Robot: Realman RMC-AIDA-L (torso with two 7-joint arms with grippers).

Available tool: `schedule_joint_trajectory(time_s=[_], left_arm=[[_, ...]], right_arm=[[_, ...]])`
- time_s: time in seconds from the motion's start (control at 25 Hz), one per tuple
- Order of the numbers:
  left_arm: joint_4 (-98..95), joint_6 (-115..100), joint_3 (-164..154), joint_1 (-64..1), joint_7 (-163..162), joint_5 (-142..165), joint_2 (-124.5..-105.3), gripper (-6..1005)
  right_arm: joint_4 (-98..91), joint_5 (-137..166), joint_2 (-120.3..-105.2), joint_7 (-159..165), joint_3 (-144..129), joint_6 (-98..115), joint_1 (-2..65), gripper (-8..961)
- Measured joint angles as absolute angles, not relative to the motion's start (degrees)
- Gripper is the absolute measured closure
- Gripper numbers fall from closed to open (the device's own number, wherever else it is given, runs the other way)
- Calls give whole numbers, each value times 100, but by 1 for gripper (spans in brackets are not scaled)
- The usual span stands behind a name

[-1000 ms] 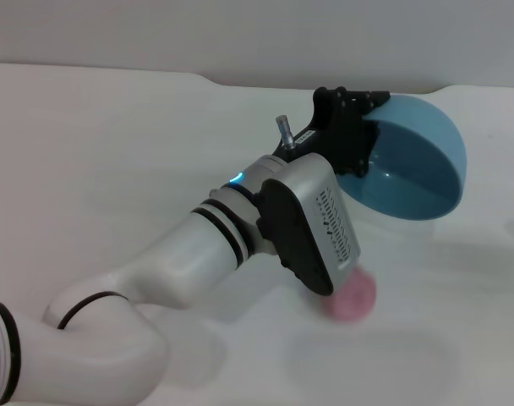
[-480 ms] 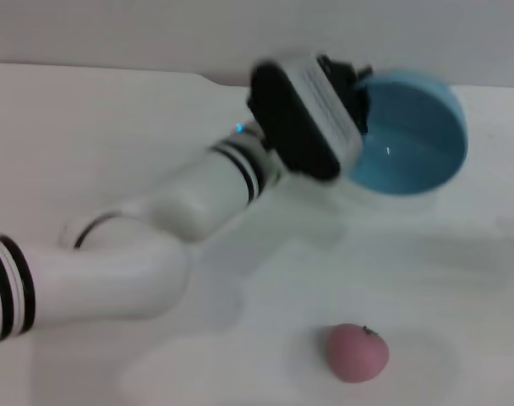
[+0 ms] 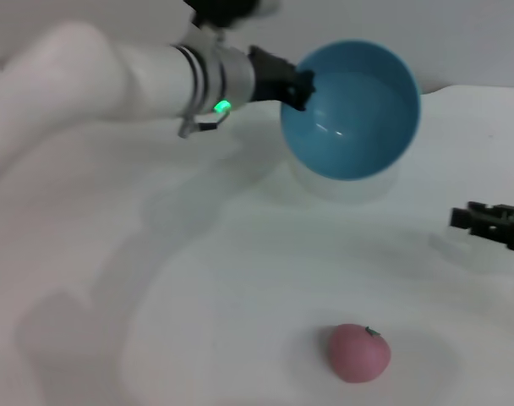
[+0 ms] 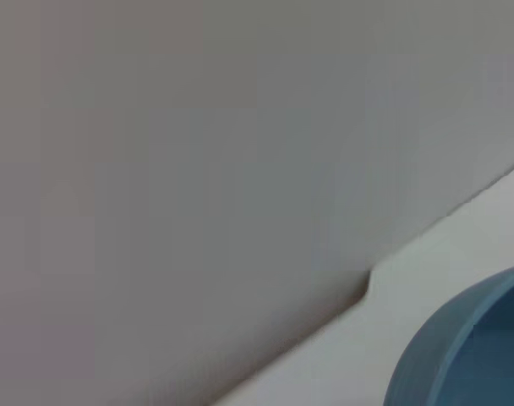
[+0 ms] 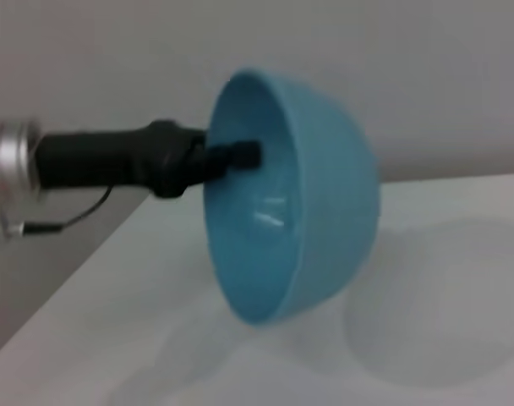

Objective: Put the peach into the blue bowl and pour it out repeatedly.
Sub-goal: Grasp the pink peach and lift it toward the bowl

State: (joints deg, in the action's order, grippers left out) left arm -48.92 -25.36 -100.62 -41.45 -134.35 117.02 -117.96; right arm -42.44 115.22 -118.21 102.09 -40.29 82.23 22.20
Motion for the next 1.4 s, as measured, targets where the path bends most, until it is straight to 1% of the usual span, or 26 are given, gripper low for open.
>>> schedule_joint_trajectory(time_s=[0.16,0.24,0.28,0.32,0.48,0.52,0.8,1.08,1.4], left_arm=[[-4917,-4006,-8846,-4278,-14432,12816,-11771,1000],[-4962,-4620,-8588,-4352,-15094,13545,-11768,1000],[-5020,-5038,-8455,-4384,-15472,13977,-11766,1000],[-5068,-5302,-8375,-4398,-15676,14210,-11766,1000],[-5364,-6505,-7911,-4261,-15947,14506,-11770,999],[-5393,-6667,-7829,-4227,-16038,14535,-11769,999],[-5537,-7276,-7536,-4058,-16471,15052,-11770,999],[-5596,-7439,-7522,-3995,-16480,15089,-11789,999],[-5599,-7396,-7578,-4045,-16484,15094,-11799,1000]], right_arm=[[-4264,11545,-11819,10223,-4511,8225,2447,495],[-4277,11630,-11811,10245,-4711,8242,2580,495],[-4286,11878,-11812,10306,-4886,8254,2758,495],[-4286,11878,-11812,10306,-4886,8254,2758,495],[-4240,12718,-11836,10721,-5471,8216,3264,496],[-4240,12718,-11836,10721,-5471,8216,3264,497],[-4425,12862,-11856,11314,-6805,8261,3692,498],[-4835,12846,-11880,11544,-7909,8383,3781,500],[-4815,12841,-11900,11758,-8718,8375,3916,501]])
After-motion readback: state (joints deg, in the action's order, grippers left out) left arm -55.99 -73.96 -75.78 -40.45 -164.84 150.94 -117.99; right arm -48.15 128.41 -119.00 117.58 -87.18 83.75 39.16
